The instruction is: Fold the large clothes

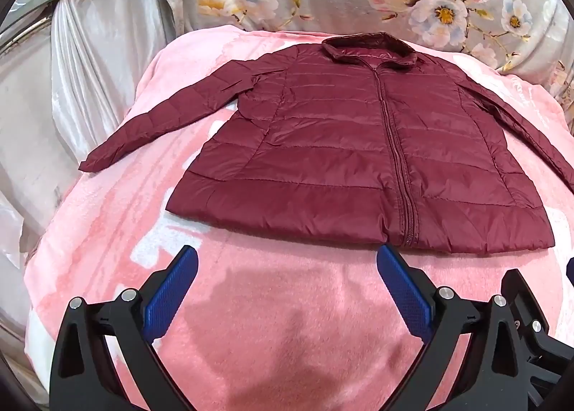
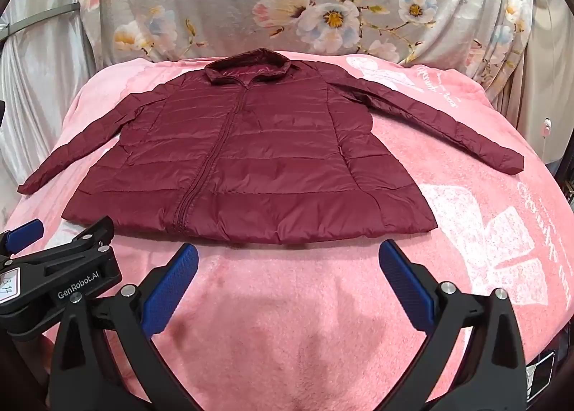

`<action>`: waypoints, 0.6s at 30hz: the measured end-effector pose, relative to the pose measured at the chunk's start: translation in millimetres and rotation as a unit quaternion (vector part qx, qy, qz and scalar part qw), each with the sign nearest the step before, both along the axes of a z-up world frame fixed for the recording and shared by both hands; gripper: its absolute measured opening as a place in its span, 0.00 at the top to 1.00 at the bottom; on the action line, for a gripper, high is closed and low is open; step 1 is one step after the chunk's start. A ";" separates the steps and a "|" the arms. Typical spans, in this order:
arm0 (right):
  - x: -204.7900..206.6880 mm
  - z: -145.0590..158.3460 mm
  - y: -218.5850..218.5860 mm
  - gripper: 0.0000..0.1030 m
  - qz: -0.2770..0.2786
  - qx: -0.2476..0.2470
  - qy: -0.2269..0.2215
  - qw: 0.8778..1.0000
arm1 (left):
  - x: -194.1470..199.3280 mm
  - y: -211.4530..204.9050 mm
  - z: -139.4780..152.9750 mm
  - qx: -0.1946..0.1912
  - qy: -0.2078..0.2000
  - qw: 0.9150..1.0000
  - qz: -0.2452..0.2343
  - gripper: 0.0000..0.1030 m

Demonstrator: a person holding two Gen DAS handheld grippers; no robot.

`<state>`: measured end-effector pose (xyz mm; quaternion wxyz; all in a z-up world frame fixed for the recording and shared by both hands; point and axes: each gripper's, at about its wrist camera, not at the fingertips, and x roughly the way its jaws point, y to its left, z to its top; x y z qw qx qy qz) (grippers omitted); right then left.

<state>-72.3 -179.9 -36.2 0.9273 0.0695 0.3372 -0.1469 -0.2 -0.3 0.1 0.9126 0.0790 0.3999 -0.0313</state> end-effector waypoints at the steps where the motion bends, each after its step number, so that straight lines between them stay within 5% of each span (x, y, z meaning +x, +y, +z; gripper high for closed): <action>1: -0.5 -0.2 -0.8 0.04 0.000 0.000 0.000 1.000 | -0.3 0.0 0.2 0.000 -0.003 1.000 0.000 0.05; 18: -1.1 1.1 7.7 0.04 0.002 -0.003 0.000 1.000 | -2.4 1.7 -2.7 -0.002 0.002 1.000 0.002 0.05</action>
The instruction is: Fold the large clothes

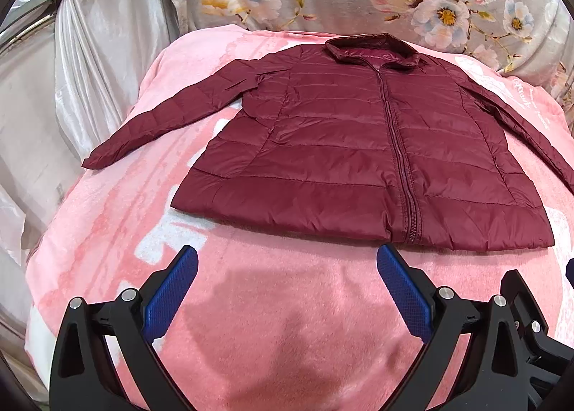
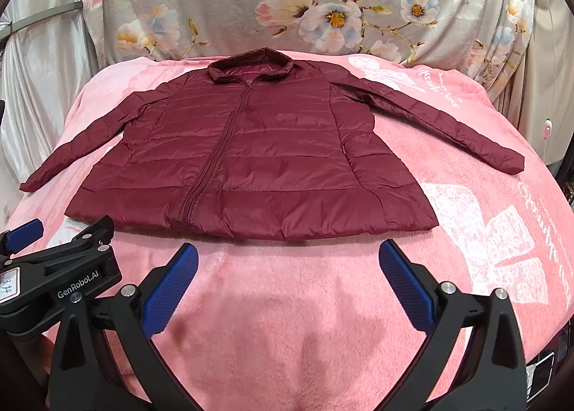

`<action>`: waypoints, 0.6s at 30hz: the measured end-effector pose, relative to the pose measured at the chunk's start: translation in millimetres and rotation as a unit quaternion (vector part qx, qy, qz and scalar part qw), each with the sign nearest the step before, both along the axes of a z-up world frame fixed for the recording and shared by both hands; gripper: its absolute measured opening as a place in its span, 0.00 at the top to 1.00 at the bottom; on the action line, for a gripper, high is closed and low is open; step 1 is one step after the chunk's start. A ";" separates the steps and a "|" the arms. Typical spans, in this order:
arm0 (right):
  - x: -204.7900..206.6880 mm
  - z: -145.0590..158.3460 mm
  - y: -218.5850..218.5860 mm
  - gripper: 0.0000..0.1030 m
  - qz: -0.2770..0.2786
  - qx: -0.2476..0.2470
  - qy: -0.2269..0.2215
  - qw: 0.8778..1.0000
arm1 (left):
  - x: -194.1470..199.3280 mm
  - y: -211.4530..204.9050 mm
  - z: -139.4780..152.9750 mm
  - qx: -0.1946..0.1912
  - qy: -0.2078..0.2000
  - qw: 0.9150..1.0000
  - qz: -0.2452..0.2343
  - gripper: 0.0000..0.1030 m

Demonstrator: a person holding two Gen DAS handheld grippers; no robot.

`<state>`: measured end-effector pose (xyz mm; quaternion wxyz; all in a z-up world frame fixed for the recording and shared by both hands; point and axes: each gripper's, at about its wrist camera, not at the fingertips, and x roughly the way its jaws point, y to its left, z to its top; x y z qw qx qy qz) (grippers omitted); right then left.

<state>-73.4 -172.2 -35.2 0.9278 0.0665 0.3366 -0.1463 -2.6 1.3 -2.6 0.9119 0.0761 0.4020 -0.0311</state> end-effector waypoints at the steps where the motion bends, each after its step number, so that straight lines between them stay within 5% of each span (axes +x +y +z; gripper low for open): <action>1: -0.4 0.3 -1.0 0.04 0.000 0.000 0.000 1.000 | 0.3 0.0 0.3 0.000 0.000 1.000 0.000 0.05; 18: -2.3 1.8 3.4 0.04 0.002 0.000 0.000 1.000 | -1.4 4.6 2.9 -0.001 0.000 1.000 0.001 0.05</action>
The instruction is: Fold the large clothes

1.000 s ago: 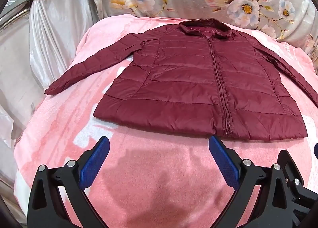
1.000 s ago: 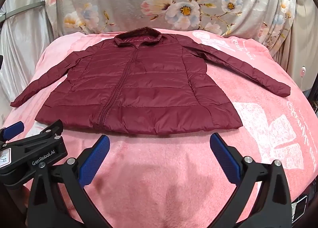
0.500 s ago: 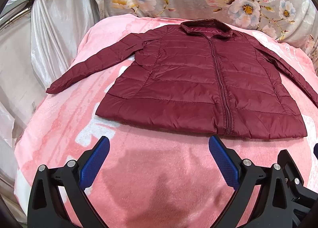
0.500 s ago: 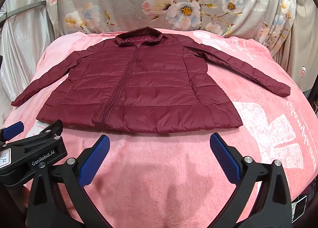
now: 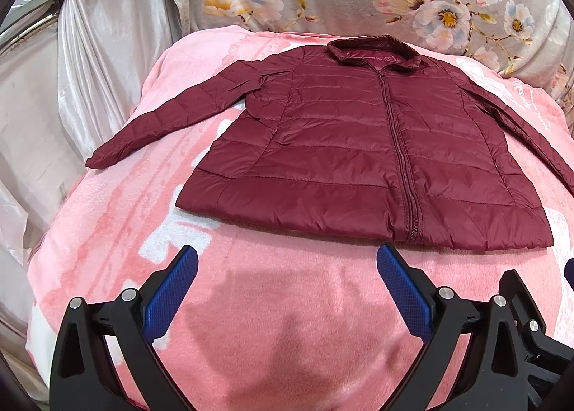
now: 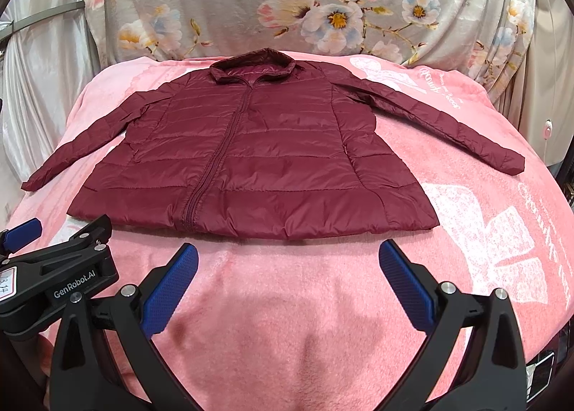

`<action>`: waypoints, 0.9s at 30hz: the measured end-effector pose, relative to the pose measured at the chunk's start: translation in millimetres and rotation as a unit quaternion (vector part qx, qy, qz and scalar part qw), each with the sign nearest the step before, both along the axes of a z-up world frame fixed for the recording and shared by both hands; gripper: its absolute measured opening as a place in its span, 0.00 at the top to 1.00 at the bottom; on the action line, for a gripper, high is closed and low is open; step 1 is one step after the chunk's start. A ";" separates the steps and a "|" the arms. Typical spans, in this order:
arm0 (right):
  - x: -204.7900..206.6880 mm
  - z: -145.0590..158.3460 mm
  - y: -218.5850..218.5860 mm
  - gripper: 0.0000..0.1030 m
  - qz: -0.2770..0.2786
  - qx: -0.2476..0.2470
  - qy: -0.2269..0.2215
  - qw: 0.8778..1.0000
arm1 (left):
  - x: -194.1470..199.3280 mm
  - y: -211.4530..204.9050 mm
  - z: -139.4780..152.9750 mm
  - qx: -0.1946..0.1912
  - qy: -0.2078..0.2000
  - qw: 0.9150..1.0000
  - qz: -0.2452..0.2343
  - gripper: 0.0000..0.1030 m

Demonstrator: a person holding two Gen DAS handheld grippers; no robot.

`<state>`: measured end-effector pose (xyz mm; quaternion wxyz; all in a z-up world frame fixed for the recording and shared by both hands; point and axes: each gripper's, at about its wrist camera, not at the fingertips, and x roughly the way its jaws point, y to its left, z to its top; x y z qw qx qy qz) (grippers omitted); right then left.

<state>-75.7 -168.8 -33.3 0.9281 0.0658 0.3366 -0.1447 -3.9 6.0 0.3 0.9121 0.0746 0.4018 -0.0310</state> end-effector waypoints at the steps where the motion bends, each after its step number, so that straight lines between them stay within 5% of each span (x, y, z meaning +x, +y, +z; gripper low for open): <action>1: 0.1 -0.3 -1.0 0.04 0.000 0.000 0.000 1.000 | 0.3 -0.3 -0.1 0.000 0.000 1.000 -0.001 0.05; 27: -0.3 -0.4 -0.2 0.04 0.000 0.001 0.000 1.000 | -0.5 4.1 2.6 0.000 0.001 1.000 0.000 0.05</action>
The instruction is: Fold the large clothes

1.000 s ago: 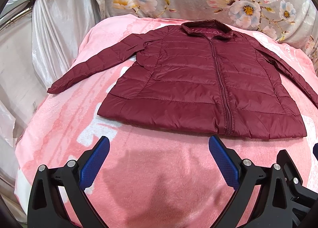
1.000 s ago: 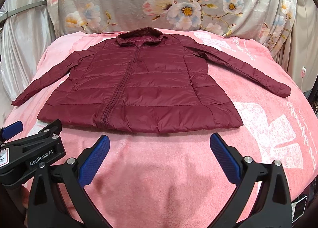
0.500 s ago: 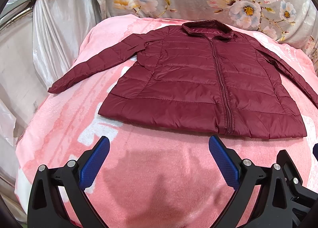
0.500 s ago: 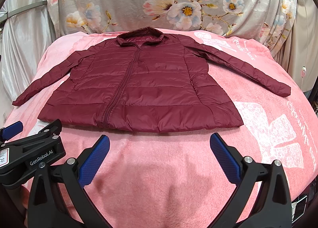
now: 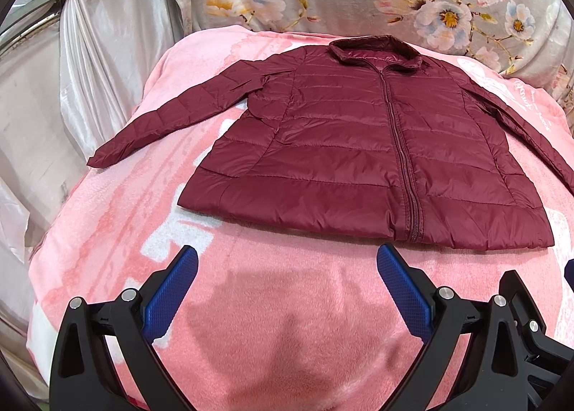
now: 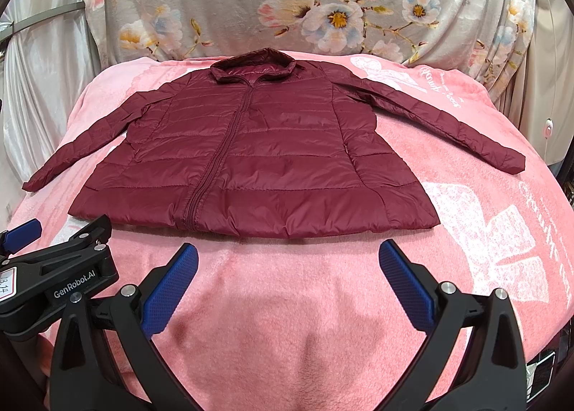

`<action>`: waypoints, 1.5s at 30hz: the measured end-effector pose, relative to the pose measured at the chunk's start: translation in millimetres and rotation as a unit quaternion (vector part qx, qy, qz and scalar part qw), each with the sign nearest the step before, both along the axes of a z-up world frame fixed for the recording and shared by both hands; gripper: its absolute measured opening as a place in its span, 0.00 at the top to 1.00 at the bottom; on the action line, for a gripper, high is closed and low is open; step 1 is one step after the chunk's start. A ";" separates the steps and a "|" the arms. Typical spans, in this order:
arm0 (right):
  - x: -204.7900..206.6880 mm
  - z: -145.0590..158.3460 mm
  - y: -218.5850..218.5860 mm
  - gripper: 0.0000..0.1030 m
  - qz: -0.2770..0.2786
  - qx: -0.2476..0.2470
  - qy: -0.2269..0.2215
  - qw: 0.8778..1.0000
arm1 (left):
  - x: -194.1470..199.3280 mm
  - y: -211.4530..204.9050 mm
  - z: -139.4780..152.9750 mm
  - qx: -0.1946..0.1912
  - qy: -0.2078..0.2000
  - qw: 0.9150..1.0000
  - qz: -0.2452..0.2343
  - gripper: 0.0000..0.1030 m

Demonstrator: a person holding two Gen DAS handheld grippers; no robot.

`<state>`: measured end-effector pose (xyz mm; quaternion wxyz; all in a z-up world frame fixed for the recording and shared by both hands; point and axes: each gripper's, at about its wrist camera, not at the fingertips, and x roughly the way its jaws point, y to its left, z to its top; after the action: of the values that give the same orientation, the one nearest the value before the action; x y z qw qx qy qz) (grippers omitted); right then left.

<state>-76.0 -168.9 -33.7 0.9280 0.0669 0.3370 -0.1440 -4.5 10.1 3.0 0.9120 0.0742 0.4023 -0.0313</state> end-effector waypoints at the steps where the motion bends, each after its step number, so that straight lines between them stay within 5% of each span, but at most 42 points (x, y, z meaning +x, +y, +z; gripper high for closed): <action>1: 0.1 -0.3 -0.6 0.04 0.000 -0.001 0.000 1.000 | -0.6 1.1 0.5 0.000 0.000 1.000 0.000 0.05; 35: 1.4 -2.0 -0.9 0.04 -0.003 0.004 0.001 1.000 | 1.6 11.8 0.8 -0.009 0.009 1.000 0.000 0.05; 45: 15.8 -10.0 -56.6 0.04 -0.040 0.051 0.000 0.998 | 29.2 3.6 -7.2 -0.003 0.001 1.000 0.010 0.05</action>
<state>-60.2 -225.6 -43.7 0.9168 0.1279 0.3413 -0.1633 24.8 13.7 -4.2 0.9119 0.0678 0.4041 -0.0234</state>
